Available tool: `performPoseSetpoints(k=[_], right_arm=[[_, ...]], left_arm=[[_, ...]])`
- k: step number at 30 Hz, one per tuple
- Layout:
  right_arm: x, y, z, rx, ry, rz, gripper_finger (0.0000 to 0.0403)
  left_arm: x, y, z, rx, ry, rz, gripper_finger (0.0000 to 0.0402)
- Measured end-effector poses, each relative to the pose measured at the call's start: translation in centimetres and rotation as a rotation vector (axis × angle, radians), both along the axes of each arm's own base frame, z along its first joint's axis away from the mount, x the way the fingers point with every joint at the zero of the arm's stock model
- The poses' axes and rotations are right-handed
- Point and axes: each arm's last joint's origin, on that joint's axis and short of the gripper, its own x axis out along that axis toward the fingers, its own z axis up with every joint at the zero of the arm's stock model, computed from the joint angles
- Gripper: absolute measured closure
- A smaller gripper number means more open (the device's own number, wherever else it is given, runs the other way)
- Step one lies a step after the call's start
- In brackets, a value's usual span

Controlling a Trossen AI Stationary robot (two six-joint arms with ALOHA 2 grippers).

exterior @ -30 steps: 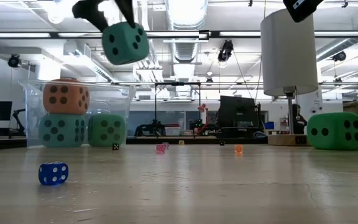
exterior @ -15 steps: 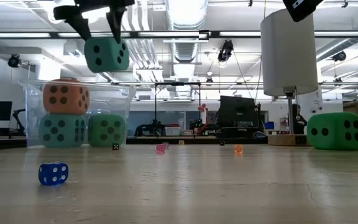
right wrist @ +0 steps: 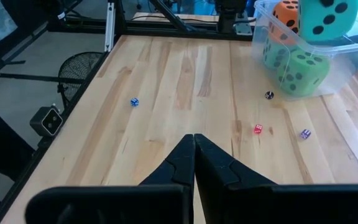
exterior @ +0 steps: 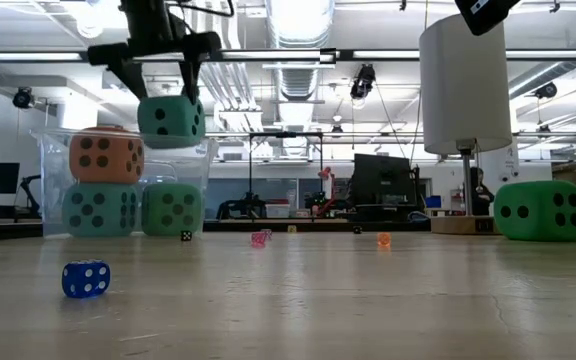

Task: Pick & Place Dice
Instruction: Put the blue large dice into the transparent bin

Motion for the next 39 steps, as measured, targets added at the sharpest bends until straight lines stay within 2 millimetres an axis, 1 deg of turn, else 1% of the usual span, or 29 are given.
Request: performPoseSetpoints(k=[6, 11, 17, 28, 36, 38, 39], right_arm=[[0.0, 0.0, 0.0, 0.0, 0.0, 0.0, 0.0394], [0.0, 0.0, 0.0, 0.0, 0.0, 0.0, 0.0394], [0.0, 0.0, 0.0, 0.0, -0.001, 0.0, 0.0394], [0.0, 0.0, 0.0, 0.0, -0.001, 0.0, 0.0394], [0.0, 0.0, 0.0, 0.0, -0.001, 0.0, 0.0394], [0.0, 0.0, 0.0, 0.0, -0.001, 0.0, 0.0394], [0.0, 0.0, 0.0, 0.0, -0.001, 0.0, 0.0394]], left_arm=[[0.0, 0.2, -0.9, -0.011, -0.008, 0.044, 0.0037], [-0.1, 0.4, -1.0, -0.01, -0.012, 0.053, 0.0009], [0.0, 0.5, -1.0, -0.017, -0.015, 0.055, 0.0004], [0.0, 0.4, -1.3, -0.029, -0.021, 0.067, 0.0009], [0.0, 0.4, -1.3, -0.03, -0.023, 0.069, 0.0038], [0.0, 0.5, -1.3, -0.034, -0.029, 0.069, 0.0035], [0.0, 0.5, -1.3, -0.036, -0.032, 0.071, 0.0025]])
